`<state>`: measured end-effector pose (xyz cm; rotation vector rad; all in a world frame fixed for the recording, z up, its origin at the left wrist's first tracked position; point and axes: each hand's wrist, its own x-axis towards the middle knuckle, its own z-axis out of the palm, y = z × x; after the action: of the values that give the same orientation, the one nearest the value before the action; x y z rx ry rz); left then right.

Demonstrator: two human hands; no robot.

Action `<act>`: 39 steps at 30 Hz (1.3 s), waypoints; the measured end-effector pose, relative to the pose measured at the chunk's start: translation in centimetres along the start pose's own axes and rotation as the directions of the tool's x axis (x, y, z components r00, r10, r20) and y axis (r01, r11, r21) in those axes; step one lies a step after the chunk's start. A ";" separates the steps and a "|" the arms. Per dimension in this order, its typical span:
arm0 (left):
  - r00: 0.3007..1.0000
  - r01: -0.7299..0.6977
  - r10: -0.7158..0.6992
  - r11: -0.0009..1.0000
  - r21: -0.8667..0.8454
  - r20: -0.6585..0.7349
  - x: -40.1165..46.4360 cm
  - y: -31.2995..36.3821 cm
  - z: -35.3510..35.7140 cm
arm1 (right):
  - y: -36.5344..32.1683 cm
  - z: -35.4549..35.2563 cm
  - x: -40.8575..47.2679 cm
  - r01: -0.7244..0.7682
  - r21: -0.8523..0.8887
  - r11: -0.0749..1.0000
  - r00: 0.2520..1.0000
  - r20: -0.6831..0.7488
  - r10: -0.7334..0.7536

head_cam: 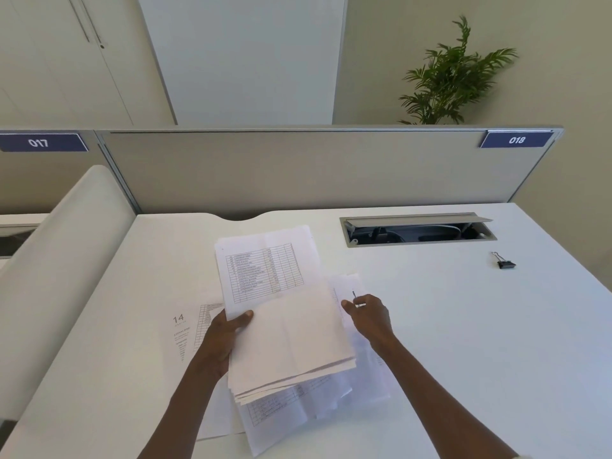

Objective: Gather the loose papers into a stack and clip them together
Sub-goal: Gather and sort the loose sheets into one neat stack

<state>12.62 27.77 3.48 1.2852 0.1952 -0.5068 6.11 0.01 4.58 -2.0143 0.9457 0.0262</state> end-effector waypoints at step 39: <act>0.993 -0.069 0.070 0.998 0.013 -0.093 0.3 0.1 -1.0 | 3.5 -2.2 -0.8 -0.099 -0.199 0.975 0.962 -0.270 0.043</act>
<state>13.08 28.68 3.11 1.3217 0.2255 -0.3889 2.63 -2.16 3.72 -2.2154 1.2282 -0.1101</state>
